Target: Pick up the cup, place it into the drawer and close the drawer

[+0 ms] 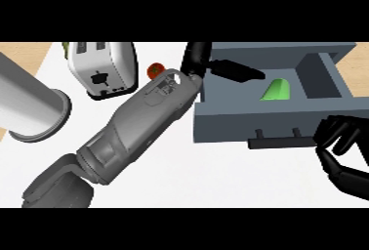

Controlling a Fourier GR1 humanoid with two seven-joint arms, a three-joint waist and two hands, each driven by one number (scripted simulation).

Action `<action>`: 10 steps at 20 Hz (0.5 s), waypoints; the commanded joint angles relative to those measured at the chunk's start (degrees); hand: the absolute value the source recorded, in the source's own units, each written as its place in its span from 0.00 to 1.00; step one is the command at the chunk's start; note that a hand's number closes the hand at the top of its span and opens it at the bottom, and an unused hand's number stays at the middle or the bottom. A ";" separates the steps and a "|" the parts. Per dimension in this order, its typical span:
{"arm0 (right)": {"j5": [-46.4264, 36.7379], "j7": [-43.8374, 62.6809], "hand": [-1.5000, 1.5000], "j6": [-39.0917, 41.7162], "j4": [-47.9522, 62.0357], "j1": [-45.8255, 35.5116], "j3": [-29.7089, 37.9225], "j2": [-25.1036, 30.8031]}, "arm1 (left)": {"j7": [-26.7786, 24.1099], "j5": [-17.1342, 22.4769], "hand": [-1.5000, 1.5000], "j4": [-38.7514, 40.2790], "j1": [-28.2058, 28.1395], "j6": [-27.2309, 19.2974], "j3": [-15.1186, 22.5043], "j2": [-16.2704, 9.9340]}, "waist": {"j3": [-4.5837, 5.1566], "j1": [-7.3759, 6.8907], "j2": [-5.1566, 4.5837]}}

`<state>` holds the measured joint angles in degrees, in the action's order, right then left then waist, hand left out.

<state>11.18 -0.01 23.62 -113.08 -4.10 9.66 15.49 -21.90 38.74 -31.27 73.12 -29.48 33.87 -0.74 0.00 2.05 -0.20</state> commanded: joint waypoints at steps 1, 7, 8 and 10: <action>-3.71 1.86 1.00 1.46 -1.75 0.54 -1.32 2.58 | 3.10 0.30 0.00 -3.72 -1.13 1.30 -2.00 -2.16 | 0.03 -2.10 0.44; -13.05 -0.41 1.00 1.90 -5.24 6.41 -3.29 3.33 | 5.19 0.26 0.00 -10.26 -5.46 2.91 -5.05 -9.34 | 0.00 -2.49 0.55; -16.08 1.06 1.00 0.20 -5.34 5.19 -5.17 2.43 | 7.47 -0.17 0.00 -12.04 -4.28 1.12 -5.07 -8.66 | 0.01 -2.62 0.56; -19.31 3.56 1.00 -1.70 -6.53 4.26 -7.16 1.55 | 8.20 0.00 0.00 -16.09 -8.38 2.80 -5.33 -11.52 | 0.04 -3.13 0.66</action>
<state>-1.56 1.66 24.11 -118.10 0.13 5.61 17.99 -16.74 38.83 -41.64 67.67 -27.18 29.43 -8.65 0.02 -0.29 0.31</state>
